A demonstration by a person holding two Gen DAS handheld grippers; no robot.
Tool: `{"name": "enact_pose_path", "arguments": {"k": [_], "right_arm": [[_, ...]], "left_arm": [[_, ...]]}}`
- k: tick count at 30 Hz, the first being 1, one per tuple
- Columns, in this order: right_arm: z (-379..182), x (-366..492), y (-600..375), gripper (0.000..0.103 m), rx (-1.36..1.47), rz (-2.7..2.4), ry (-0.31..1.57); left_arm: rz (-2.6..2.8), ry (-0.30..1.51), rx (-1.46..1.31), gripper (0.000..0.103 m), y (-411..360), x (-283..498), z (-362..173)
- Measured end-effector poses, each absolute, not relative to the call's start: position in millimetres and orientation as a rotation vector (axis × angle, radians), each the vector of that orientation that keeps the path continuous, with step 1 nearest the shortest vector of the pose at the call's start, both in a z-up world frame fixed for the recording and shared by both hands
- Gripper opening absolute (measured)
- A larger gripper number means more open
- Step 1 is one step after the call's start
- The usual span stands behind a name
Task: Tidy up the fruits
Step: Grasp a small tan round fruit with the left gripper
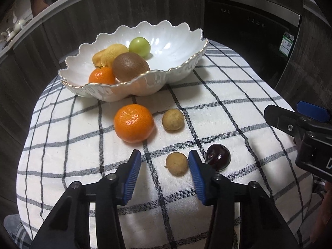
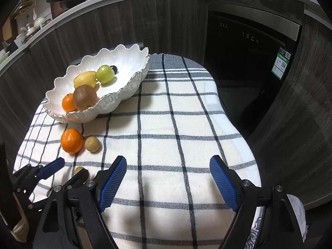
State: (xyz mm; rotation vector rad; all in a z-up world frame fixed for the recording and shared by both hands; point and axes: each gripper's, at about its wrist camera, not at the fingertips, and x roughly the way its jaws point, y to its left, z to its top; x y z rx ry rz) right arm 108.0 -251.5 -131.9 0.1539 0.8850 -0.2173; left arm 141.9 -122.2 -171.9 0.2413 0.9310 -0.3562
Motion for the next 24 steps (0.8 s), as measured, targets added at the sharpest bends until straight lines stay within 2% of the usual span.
{"name": "enact_pose_path", "arguments": {"k": [3, 10, 24], "right_arm": [[-134, 109, -252, 0.083, 0.156, -0.216, 0.891], [-137, 110, -253, 0.083, 0.165, -0.219, 0.899], [-129, 109, -246, 0.083, 0.158, -0.211, 0.886]], "left_arm": [[-0.364, 0.939, 0.242, 0.042, -124, 143, -176], [-0.393, 0.940, 0.238, 0.023, -129, 144, -178], [-0.368, 0.909, 0.225, 0.023, -106, 139, -158]]}}
